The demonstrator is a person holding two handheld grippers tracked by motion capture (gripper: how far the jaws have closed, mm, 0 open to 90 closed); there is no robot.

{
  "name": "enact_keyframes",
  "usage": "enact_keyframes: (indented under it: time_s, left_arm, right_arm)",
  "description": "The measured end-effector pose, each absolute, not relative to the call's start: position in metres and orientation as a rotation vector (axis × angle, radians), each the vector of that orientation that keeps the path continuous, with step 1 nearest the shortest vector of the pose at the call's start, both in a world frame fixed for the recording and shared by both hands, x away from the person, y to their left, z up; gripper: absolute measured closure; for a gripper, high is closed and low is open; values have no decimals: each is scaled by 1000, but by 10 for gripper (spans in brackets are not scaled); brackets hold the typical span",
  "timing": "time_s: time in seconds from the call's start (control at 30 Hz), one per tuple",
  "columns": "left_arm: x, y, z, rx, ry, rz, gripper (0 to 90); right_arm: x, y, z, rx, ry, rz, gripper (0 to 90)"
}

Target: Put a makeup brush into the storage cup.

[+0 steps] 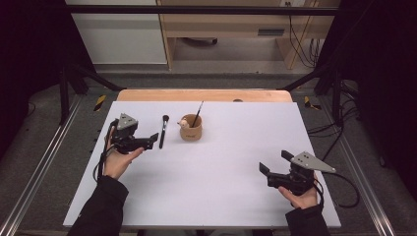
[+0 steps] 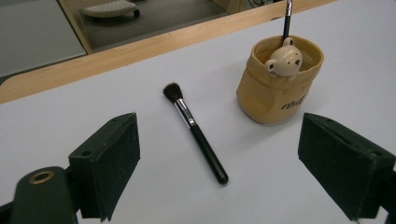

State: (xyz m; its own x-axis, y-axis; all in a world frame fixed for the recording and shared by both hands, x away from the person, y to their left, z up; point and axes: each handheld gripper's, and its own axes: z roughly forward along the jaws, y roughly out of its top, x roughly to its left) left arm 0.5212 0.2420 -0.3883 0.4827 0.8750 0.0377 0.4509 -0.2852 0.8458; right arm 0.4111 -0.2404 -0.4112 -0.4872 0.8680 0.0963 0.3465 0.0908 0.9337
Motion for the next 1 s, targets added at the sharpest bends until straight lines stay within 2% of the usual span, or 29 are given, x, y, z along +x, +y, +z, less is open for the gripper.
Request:
enact_keyframes:
  time_s: [0.67, 1.0]
  left_arm:
    - [563, 223, -406, 2080, 1178, 642, 164]
    - [577, 214, -427, 2155, 1217, 614, 266]
  right_arm:
    - [413, -240, -413, 1192, 1892, 1388, 82]
    - [412, -240, -413, 1191, 1896, 1391, 83]
